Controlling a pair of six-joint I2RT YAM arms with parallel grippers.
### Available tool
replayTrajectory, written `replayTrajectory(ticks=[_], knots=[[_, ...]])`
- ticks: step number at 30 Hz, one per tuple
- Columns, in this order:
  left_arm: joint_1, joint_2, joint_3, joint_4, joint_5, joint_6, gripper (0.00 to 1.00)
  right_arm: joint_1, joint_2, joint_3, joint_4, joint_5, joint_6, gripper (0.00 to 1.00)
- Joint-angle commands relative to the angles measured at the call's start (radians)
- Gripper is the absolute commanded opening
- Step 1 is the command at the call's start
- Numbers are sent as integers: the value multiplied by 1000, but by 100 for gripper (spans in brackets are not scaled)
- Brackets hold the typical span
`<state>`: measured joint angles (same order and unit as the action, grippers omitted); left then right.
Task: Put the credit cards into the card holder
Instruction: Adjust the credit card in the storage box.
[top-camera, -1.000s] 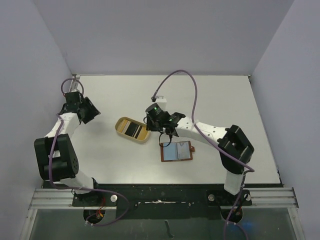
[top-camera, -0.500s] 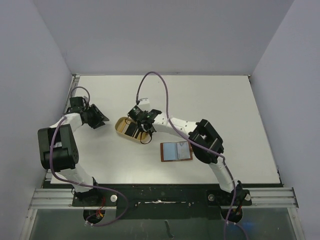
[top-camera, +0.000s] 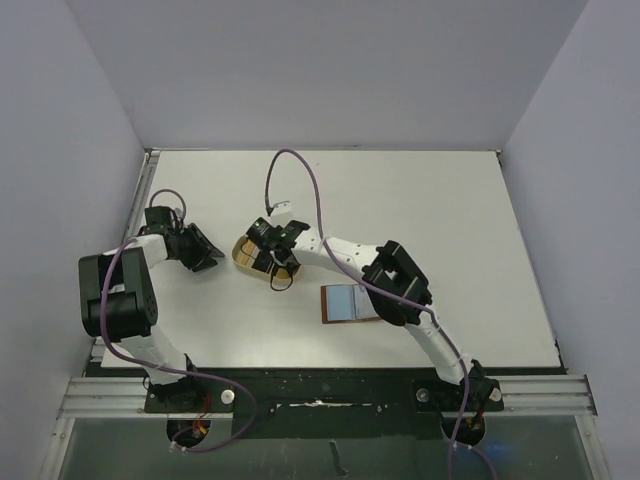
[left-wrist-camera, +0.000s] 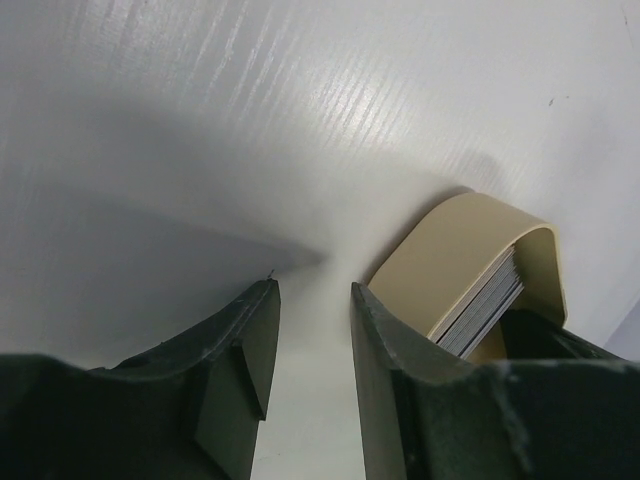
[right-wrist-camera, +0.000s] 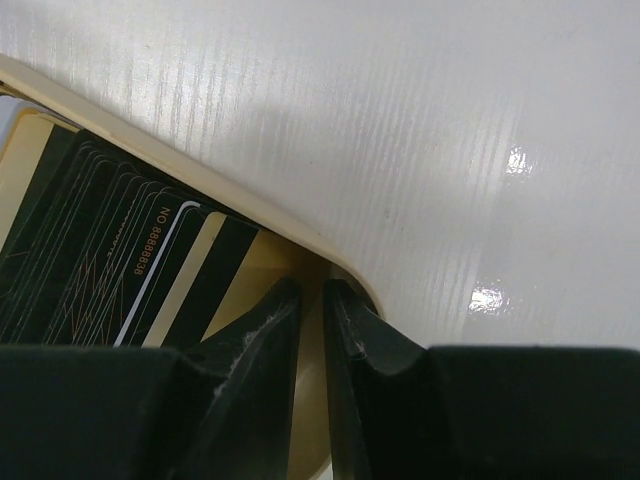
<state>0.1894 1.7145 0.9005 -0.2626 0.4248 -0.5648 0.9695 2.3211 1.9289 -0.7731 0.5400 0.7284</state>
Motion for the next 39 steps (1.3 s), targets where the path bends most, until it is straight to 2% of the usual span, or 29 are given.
replayTrajectory(ticks=[1, 10, 22, 27, 39], knots=[[3, 25, 37, 55, 39, 2, 33, 9, 53, 48, -48, 28, -1, 18], [-25, 71, 54, 59, 104, 4, 33, 8, 129, 118, -16, -48, -1, 18], [-47, 51, 11, 115, 200, -41, 33, 8, 129, 110, 123, -144, 28, 18], [-52, 36, -18, 152, 247, -65, 33, 6, 136, 110, 157, -140, 63, 18], [-53, 22, -23, 180, 257, -77, 32, -12, 126, 81, 247, -118, 235, 18]])
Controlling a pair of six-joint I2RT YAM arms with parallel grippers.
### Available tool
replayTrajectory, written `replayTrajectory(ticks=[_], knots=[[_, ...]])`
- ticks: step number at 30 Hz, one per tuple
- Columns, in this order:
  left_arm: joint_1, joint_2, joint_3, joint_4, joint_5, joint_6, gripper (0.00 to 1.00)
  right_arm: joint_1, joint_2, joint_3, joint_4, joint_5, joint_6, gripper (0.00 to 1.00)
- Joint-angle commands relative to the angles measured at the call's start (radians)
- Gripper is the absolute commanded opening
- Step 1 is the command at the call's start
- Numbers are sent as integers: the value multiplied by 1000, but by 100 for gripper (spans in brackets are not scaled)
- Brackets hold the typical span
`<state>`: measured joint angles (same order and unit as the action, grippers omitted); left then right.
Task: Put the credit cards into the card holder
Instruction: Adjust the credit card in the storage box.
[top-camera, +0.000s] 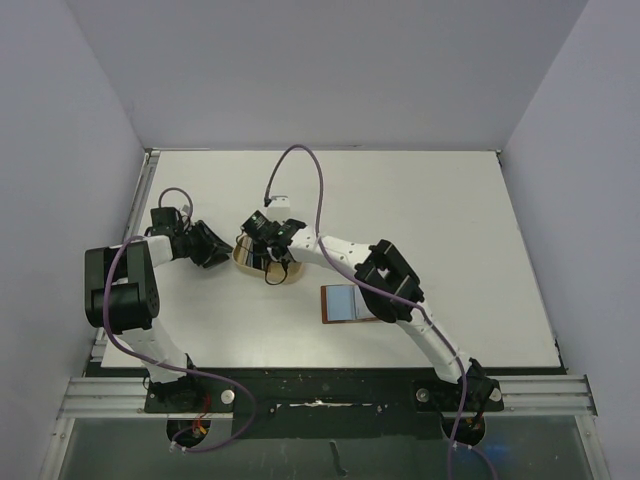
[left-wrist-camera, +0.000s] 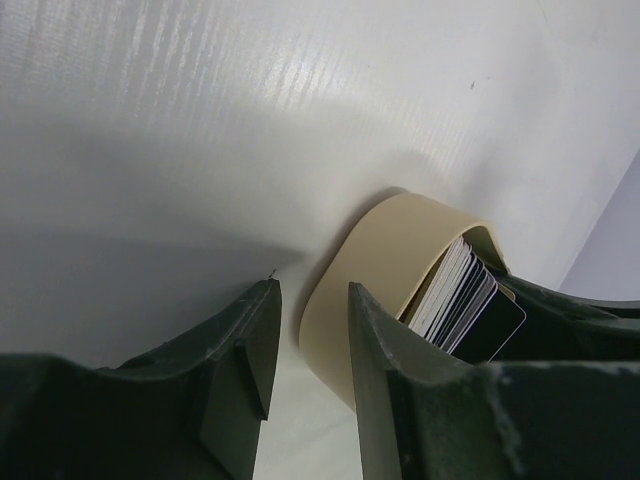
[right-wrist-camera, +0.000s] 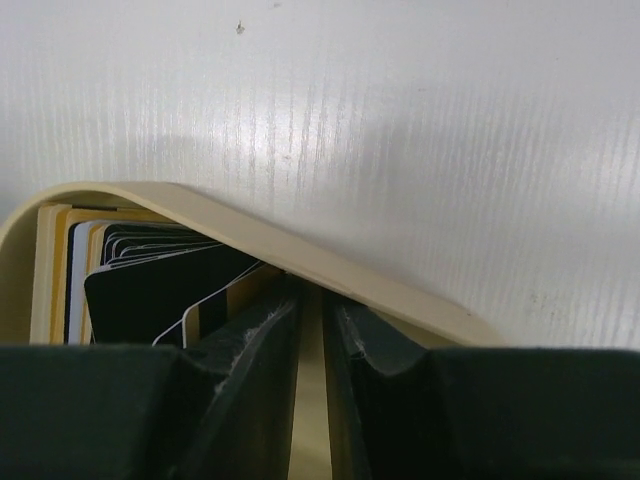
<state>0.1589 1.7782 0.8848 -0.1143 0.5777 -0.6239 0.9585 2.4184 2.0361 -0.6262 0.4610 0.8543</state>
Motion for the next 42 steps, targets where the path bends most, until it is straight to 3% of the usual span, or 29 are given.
replayTrajectory(ticks=[1, 7, 13, 19, 33, 42], knots=[[-22, -42, -5, 34, 107, -21, 32, -1, 27, -39, 108, -38, 123, 18], [-28, -49, 16, 32, 114, -19, 31, -3, 26, -49, 188, -28, 163, 18], [-28, -55, 37, 5, 89, 0, 31, -3, 37, -34, 167, -14, 191, 17], [-29, -94, 82, -64, -21, 49, 32, -27, -36, -156, 195, -11, 212, 17], [-64, -216, 117, -149, -180, 125, 34, -35, -93, -234, 233, -76, 181, 16], [-136, -276, 82, -198, -280, 172, 43, -28, -68, -241, 292, -161, 222, 16]])
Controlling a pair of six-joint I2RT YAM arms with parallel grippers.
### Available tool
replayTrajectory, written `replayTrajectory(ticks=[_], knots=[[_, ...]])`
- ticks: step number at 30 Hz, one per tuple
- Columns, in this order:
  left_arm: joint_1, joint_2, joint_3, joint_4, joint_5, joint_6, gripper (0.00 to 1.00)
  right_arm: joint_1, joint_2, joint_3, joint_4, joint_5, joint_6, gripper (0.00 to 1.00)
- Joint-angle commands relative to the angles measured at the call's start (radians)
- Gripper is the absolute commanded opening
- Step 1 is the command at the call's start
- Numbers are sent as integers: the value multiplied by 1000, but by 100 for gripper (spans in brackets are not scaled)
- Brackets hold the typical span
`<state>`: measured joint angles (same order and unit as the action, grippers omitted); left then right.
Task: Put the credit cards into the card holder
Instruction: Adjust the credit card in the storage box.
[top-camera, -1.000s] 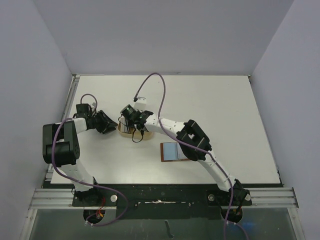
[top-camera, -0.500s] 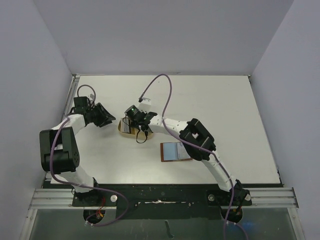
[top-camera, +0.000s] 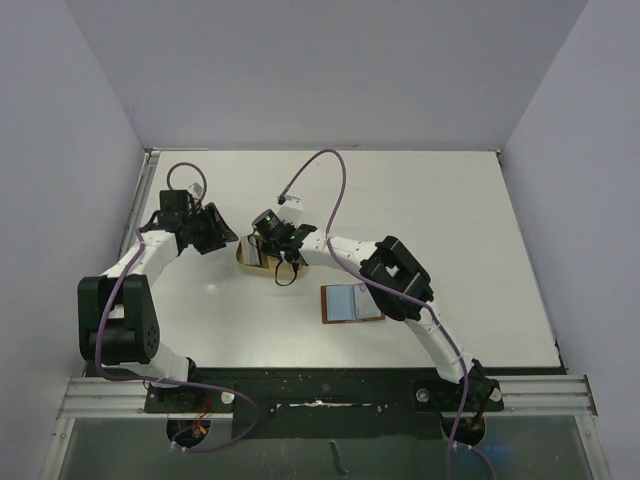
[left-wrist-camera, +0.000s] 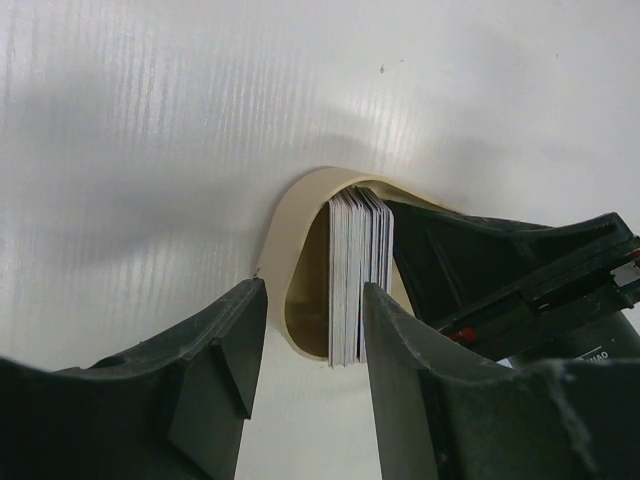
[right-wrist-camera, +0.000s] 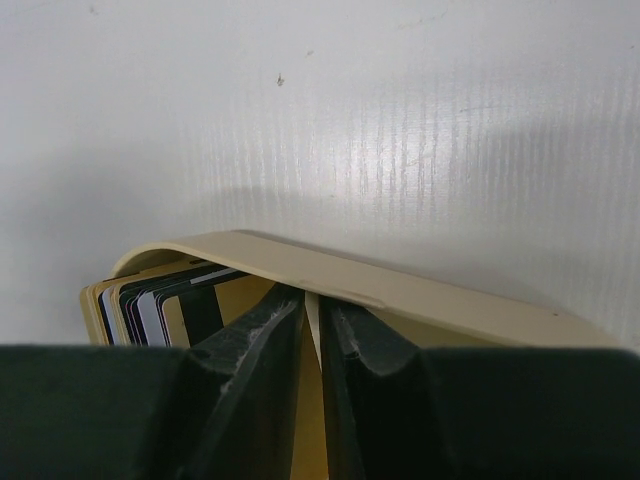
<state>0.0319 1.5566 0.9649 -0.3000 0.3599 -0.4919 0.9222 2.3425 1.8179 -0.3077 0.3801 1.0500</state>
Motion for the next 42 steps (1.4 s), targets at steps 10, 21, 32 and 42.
replayTrajectory(ticks=[10, 21, 32, 42], knots=[[-16, -27, -30, 38, 54, 60, 50, 18, 29, 14, -50, -57, 109, 15], [-81, -87, 10, -21, -80, 40, 50, 6, -56, -66, 3, -68, -9, 16], [-125, -121, 34, -41, -135, 7, 44, -5, -145, -167, 74, -92, -65, 15], [-161, -65, 60, -96, -207, 44, 47, -7, -125, -172, 96, -142, -50, 14]])
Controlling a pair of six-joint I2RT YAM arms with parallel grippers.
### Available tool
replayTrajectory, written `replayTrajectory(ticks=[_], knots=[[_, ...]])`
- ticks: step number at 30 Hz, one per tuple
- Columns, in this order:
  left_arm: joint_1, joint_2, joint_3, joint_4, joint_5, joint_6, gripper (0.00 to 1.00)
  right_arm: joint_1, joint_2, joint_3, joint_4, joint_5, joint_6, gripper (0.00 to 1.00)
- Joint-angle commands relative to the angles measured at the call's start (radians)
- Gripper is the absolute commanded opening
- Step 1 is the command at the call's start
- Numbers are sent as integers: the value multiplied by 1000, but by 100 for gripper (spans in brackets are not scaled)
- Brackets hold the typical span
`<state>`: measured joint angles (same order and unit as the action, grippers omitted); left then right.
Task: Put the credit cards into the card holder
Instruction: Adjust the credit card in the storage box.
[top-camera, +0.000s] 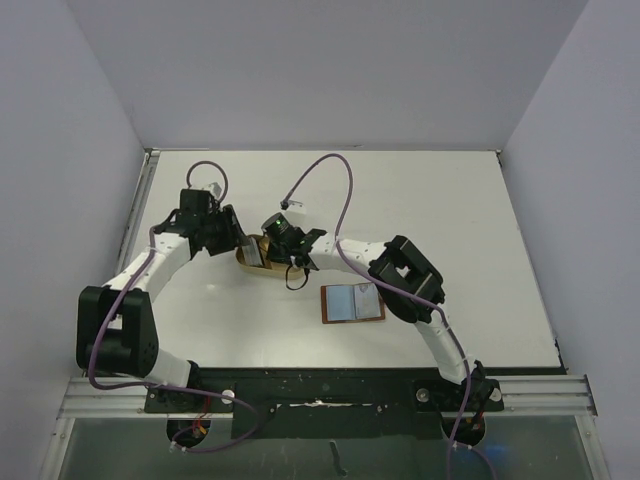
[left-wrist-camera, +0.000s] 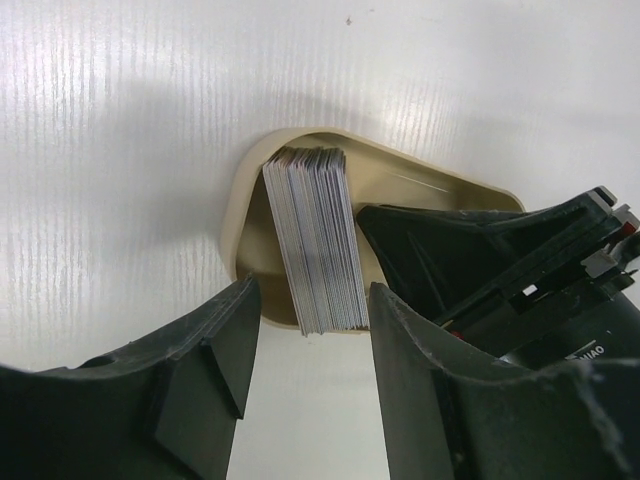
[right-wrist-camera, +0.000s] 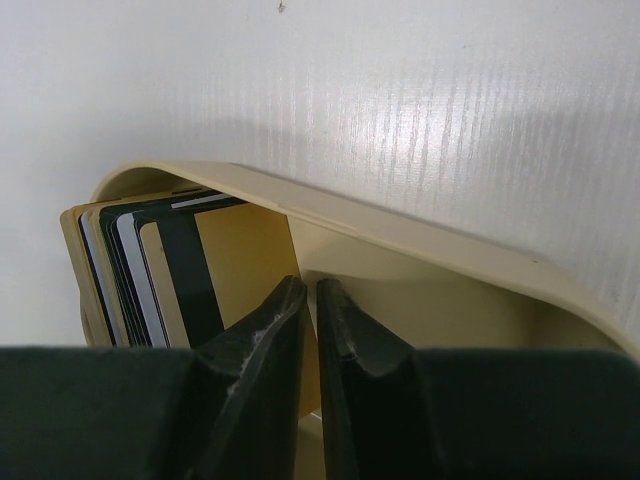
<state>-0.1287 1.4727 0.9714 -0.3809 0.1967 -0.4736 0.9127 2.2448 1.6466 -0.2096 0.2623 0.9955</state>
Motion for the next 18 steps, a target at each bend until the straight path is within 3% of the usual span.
replayTrajectory(ticks=[1, 5, 10, 15, 18], knots=[[3, 22, 57, -20, -50, 36, 48, 3, -27, -3, -7, -23, 13, 14], [64, 23, 63, -11, -40, 27, 50, 7, -23, -8, -6, -25, 39, 13], [185, 53, 24, 59, 38, -30, 28, 18, -3, 16, -33, -10, 62, 12], [208, 172, 37, 74, 88, -17, 20, 24, 6, 28, -43, 4, 83, 12], [180, 259, 101, -5, 127, 12, 19, 24, 12, 36, -48, 14, 121, 12]])
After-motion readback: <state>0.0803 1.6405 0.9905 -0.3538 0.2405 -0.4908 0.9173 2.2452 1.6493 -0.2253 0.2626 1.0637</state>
